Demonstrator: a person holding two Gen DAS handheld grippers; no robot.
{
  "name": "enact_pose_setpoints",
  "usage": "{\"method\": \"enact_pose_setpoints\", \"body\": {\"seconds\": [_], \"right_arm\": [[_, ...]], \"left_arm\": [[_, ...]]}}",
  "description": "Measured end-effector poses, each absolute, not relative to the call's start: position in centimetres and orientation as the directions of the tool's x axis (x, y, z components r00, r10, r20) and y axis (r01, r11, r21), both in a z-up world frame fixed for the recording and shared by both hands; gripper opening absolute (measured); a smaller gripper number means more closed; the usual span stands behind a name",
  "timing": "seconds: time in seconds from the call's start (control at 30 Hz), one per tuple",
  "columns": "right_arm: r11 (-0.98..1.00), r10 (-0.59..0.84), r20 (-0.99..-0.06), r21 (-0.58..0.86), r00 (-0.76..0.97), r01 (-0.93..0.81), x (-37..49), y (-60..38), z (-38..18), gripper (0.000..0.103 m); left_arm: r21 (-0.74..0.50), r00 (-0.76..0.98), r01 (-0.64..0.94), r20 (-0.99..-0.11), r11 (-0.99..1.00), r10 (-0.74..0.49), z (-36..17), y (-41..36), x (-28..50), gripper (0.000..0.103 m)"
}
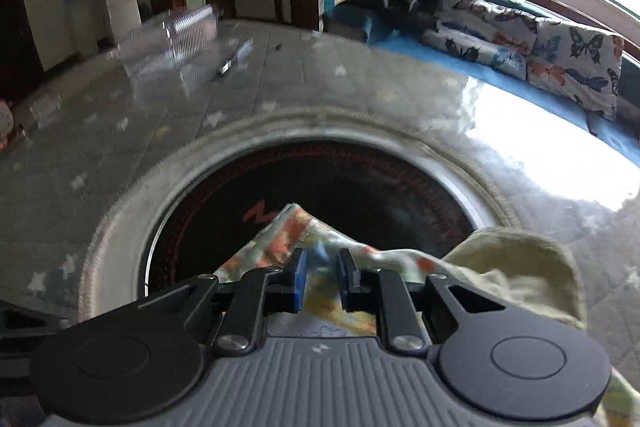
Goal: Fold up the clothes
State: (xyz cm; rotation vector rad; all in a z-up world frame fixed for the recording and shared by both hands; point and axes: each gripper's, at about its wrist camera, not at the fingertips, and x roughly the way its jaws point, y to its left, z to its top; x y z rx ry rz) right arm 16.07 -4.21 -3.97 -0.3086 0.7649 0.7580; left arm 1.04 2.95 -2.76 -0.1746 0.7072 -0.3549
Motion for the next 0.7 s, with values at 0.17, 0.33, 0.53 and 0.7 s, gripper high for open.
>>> {"method": "enact_pose_setpoints", "body": {"seconds": [0.17,0.33,0.53,0.7], "right_arm": [[0.707,0.536,-0.684,0.042,0.495,-0.706,15.3,-6.0,-1.7,0.026],[0.759,0.493,-0.659,0.007,0.568,-0.651,14.0,-10.8,0.1,0.036],[0.84,0.418,-0.656,0.017,0.628,-0.542,12.9,-16.5,-0.5,0.037],[0.872,0.395,-0.684,0.068,0.614,-0.485,12.7,-18.3,-3.2,0.037]], "left_arm": [[-0.262,0.707,0.258,-0.605,0.93,-0.366,-2.6,3.0,0.8,0.059],[-0.267,0.718,0.242,-0.597,0.933,-0.357,-2.2,3.4,1.0,0.062],[-0.264,0.733,0.221,-0.59,0.939,-0.339,-1.9,3.5,1.2,0.069],[-0.248,0.736,0.212,-0.595,0.945,-0.322,-1.7,3.3,1.4,0.072]]}}
